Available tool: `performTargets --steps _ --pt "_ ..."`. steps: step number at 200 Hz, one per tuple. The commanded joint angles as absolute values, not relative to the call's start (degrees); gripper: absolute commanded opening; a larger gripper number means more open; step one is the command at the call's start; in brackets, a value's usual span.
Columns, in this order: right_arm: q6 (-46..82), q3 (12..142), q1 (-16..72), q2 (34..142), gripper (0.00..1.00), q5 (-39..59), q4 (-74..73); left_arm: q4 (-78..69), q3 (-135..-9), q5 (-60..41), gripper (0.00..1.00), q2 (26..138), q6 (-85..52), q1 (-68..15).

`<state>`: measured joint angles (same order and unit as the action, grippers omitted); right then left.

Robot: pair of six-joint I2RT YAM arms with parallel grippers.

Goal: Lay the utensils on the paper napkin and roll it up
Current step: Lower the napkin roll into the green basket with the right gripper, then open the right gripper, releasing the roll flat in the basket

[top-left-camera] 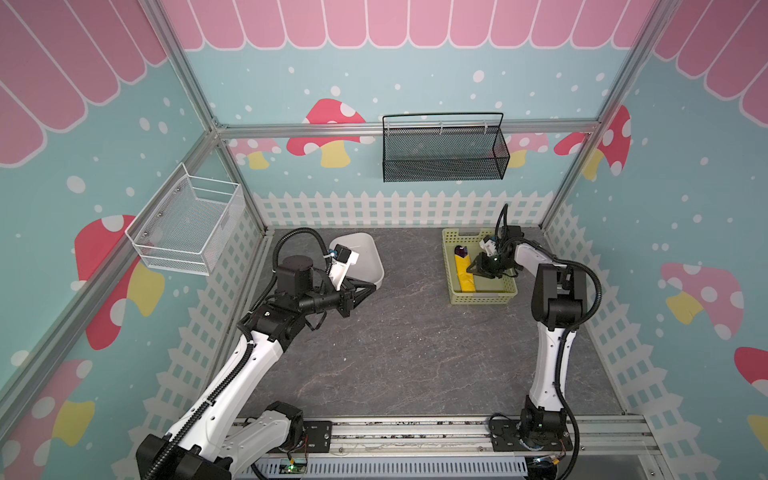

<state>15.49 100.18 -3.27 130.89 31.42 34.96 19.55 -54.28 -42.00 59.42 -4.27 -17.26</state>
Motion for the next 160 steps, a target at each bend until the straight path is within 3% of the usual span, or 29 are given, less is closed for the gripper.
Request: performTargets --steps 1,37,60,76,101,106,116,160 --pt "15.54 99.51 -3.02 129.97 0.35 26.03 37.51 20.70 -54.48 -41.40 0.11 59.05 -2.20 -16.79" --pt "15.67 99.41 -2.76 127.98 0.45 25.11 37.47 20.74 -54.53 -40.20 0.12 59.17 -2.19 -16.80" --pt "15.58 98.56 -2.64 124.94 0.57 23.39 37.17 21.64 -55.17 -37.09 0.24 59.66 -2.23 -16.81" --pt "15.47 97.20 -2.69 122.08 0.78 22.18 36.42 23.05 -56.43 -34.58 0.45 60.25 -2.13 -16.78" --pt "15.05 94.08 -2.66 116.77 0.81 19.46 34.63 23.95 -57.84 -31.08 0.69 60.65 -2.92 -16.79" --pt "14.87 92.93 -2.65 115.40 0.82 18.93 33.81 23.84 -57.86 -29.95 0.86 60.44 -3.26 -16.83" --pt "14.58 90.49 -2.64 112.61 0.84 17.74 31.80 23.41 -57.72 -27.53 0.97 60.07 -3.94 -16.80" --pt "12.71 77.85 -2.67 98.74 0.90 10.71 21.14 18.40 -52.88 -13.26 1.00 57.28 -9.31 -16.96"
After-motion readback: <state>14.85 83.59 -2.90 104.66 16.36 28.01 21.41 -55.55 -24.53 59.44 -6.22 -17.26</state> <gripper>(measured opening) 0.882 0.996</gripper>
